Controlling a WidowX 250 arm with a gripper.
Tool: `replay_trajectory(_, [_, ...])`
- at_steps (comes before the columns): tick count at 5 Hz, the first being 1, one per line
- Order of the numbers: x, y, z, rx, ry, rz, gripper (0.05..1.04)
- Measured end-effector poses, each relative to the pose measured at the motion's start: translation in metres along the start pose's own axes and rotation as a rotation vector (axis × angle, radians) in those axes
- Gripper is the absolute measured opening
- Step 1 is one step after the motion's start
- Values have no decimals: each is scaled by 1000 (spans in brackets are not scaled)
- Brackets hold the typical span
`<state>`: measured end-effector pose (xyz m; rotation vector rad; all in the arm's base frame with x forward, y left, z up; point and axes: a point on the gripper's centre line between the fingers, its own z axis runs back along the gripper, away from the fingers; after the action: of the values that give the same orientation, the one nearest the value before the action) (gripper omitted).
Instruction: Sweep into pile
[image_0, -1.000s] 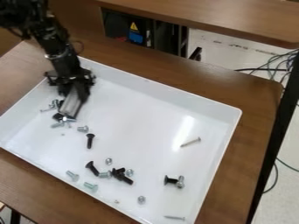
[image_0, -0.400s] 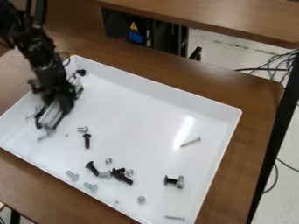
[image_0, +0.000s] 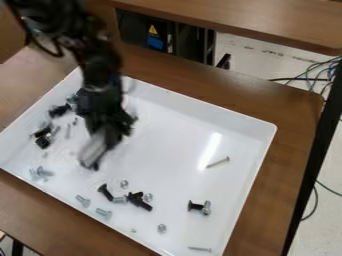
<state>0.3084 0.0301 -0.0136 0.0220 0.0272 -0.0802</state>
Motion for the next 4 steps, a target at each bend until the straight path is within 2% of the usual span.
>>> replay_trajectory(1, [1, -46, 1, 6, -16, -68, 357])
replay_trajectory(2, [-1, -92, 2, -62, -17, -141, 357])
replay_trajectory(3, [-14, -148, -7, -164, -16, -195, 357])
replay_trajectory(4, [-16, -188, -17, -163, 21, -175, 357])
